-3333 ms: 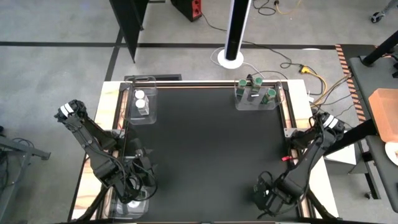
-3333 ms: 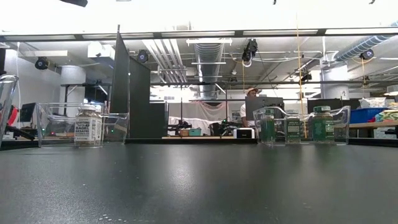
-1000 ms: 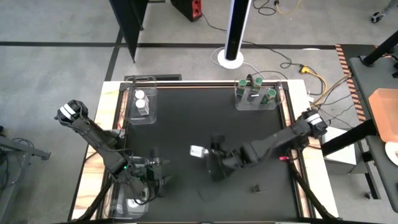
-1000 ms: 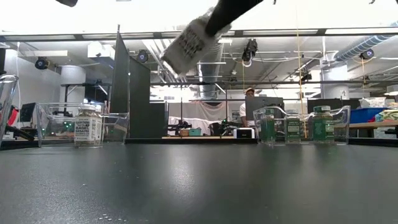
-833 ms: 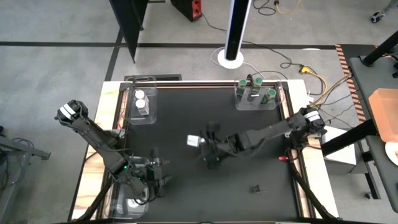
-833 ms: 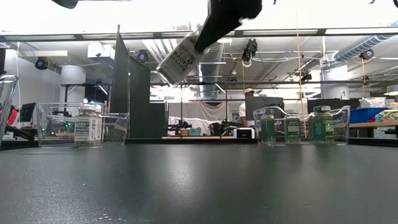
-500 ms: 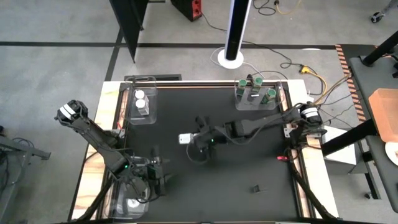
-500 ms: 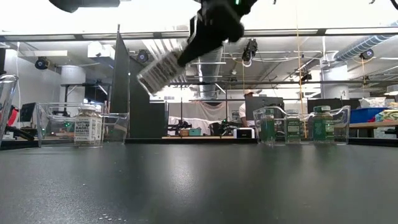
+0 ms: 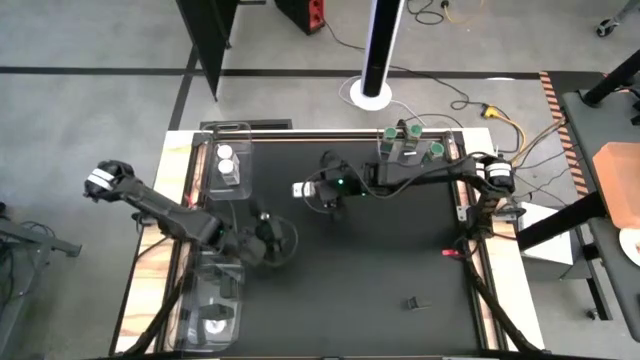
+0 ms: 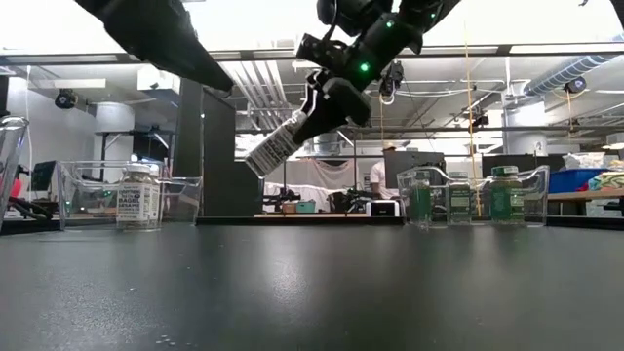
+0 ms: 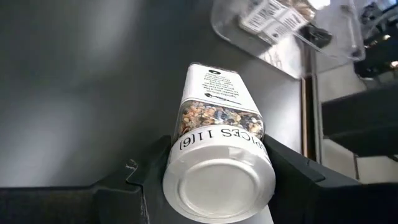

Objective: Sort spices by type
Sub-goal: Put the white seasoning bottle into the top left transparent bin

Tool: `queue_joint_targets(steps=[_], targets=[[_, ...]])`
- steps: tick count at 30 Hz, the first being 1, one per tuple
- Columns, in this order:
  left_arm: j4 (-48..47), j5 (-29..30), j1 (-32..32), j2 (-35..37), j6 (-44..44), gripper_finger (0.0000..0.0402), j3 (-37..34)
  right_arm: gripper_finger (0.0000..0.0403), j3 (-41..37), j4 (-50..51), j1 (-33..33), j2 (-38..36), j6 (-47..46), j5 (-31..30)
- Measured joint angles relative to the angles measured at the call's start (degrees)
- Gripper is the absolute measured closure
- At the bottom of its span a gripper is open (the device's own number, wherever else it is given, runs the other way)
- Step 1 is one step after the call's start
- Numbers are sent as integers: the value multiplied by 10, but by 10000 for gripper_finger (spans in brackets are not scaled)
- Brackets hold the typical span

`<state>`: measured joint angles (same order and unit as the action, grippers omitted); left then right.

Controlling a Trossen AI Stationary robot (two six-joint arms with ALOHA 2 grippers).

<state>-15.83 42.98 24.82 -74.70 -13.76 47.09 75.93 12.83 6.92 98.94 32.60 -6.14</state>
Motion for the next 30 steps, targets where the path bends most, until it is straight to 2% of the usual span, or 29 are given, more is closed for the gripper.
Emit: queue_joint_targets(steps=[6,10,15,23,26,30], targets=[[-61,-1,-55,52,8,228,0,208,-14,4,6,-2,9,18],[-85,-3,-53,82,-8,228,-7,208,-38,0,3,-9,-29,41],[-87,1,-53,103,-52,228,-35,208,-67,-54,-22,-9,-60,53],[-83,-3,-52,75,-124,228,-36,208,-89,-109,-60,-9,-42,46],[-69,-31,-52,56,-121,227,-28,208,-88,-108,-67,-9,-40,45],[-65,-56,-50,27,-96,210,-16,208,-85,-108,-78,-10,-12,-20]])
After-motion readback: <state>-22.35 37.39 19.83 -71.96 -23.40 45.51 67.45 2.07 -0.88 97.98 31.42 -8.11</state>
